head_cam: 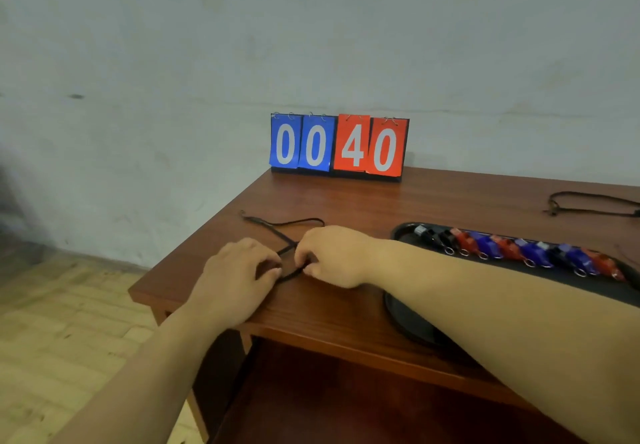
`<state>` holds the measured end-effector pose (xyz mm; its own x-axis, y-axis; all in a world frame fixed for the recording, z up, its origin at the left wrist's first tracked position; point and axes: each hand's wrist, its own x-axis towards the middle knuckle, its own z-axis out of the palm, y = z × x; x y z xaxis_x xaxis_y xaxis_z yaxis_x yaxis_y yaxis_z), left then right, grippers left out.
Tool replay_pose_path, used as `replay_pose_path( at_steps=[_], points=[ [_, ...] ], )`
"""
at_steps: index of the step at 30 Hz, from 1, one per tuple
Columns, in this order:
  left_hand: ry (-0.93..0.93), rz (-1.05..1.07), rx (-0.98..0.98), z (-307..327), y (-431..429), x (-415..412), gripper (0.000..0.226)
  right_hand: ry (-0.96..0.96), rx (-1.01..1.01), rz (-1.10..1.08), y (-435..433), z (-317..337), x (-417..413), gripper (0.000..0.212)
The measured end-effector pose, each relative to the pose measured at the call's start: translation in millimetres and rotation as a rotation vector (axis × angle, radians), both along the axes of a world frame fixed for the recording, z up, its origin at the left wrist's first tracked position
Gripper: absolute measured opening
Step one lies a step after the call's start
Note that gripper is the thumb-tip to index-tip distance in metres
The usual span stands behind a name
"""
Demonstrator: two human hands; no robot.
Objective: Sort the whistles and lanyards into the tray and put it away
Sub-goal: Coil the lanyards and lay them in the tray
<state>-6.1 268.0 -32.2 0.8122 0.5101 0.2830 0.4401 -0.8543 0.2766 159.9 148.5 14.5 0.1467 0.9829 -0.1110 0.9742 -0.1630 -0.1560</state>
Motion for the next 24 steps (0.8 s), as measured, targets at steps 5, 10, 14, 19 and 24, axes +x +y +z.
replay_pose_path(
  at_steps=[5, 10, 14, 19, 24],
  points=[
    [-0.009, -0.053, -0.100, 2, -3, -1, 0.013, 0.036, -0.035, -0.011, -11, 3, 8, 0.013],
    [-0.012, -0.180, -0.242, 6, -12, -3, 0.010, 0.263, 0.085, -0.133, -38, 27, 19, 0.010],
    [-0.050, -0.199, -0.380, 13, -29, 10, 0.012, 0.343, 0.196, -0.214, -66, 47, 33, 0.010],
    [-0.294, -0.227, -0.757, 39, -74, 36, 0.043, 0.393, 0.303, -0.292, -99, 62, 43, 0.008],
    [-0.381, -0.245, -1.062, 66, -114, 64, 0.028, 0.411, 0.404, -0.383, -137, 78, 52, 0.008]
  ],
)
